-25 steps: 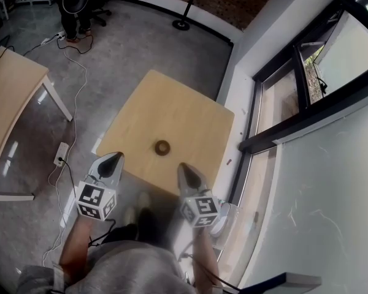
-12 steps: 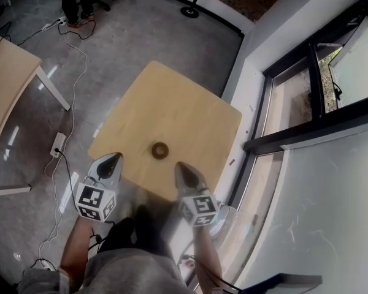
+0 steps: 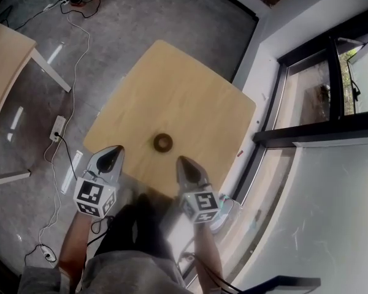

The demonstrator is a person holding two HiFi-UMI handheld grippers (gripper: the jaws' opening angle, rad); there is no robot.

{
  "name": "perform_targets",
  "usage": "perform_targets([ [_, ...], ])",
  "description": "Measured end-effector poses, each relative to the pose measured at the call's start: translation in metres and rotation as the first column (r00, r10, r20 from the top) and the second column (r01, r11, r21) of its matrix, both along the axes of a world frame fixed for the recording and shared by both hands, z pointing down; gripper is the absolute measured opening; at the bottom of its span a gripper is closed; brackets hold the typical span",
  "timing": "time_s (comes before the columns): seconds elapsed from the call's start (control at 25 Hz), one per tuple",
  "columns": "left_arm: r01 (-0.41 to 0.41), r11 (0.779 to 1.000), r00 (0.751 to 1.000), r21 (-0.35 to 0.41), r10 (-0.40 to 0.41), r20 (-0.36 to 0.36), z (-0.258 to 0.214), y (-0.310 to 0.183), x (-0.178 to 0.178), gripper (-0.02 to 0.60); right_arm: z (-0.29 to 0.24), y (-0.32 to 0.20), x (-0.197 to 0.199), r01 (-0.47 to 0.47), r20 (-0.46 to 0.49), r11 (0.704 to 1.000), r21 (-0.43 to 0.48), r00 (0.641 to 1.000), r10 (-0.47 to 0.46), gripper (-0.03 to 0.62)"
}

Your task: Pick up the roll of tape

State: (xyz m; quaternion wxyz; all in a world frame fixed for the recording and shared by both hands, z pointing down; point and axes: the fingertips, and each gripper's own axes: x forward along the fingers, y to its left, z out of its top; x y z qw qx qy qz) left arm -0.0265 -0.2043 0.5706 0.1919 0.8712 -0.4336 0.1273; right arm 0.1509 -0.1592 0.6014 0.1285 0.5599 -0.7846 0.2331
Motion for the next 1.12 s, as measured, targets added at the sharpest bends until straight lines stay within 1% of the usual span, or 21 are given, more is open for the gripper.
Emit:
perform_targets([
  [0.2,-0.021,0.999,1.0,-0.035,0.022,0.011,0.027,0.006,0.005,0.0,0.019,-0.012,-0.01,0.022,0.013,1.0,-0.018,1.0,-0.022,0.014],
  [0.36,-0.015,0.998,1.0,-0.068,0.016,0.017,0.048,0.006,0.004,0.0,0.03,-0.02,-0.015,0.025,0.03,0.999,-0.026,0.999,-0.024,0.014],
  [0.52,-0.017,0.996,1.0,-0.091,0.018,0.015,0.063,0.005,0.007,0.0,0.05,-0.021,-0.016,0.036,0.028,0.998,-0.058,0.999,-0.035,0.014],
  [0.68,-0.028,0.995,1.0,-0.092,0.029,0.001,0.063,0.003,0.012,0.0,0.069,-0.021,-0.02,0.06,0.008,0.994,-0.092,0.998,-0.06,0.014],
  [0.8,-0.028,0.995,1.0,-0.093,0.028,-0.004,0.06,0.002,0.013,0.0,0.069,-0.029,-0.026,0.076,0.002,0.992,-0.096,0.997,-0.076,0.014],
  [0.92,-0.028,0.995,1.0,-0.094,0.028,-0.003,0.059,0.0,0.011,0.0,0.074,-0.034,-0.034,0.118,-0.01,0.986,-0.118,0.993,-0.12,0.015],
  [1.0,-0.027,0.995,1.0,-0.094,0.026,-0.005,0.058,0.0,0.01,0.0,0.08,-0.035,-0.036,0.138,-0.033,0.981,-0.134,0.989,-0.144,0.015],
  [1.04,-0.025,0.995,1.0,-0.093,0.025,-0.005,0.058,0.001,0.01,0.0,0.084,-0.035,-0.037,0.145,-0.042,0.979,-0.143,0.987,-0.153,0.028],
  [1.08,-0.023,0.995,1.0,-0.093,0.023,-0.006,0.058,0.001,0.009,0.0,0.088,-0.036,-0.038,0.149,-0.049,0.977,-0.153,0.986,-0.158,0.058],
  [1.12,-0.021,0.995,1.0,-0.093,0.021,-0.006,0.058,0.002,0.008,0.0,0.092,-0.037,-0.038,0.15,-0.054,0.976,-0.16,0.986,-0.161,0.06],
])
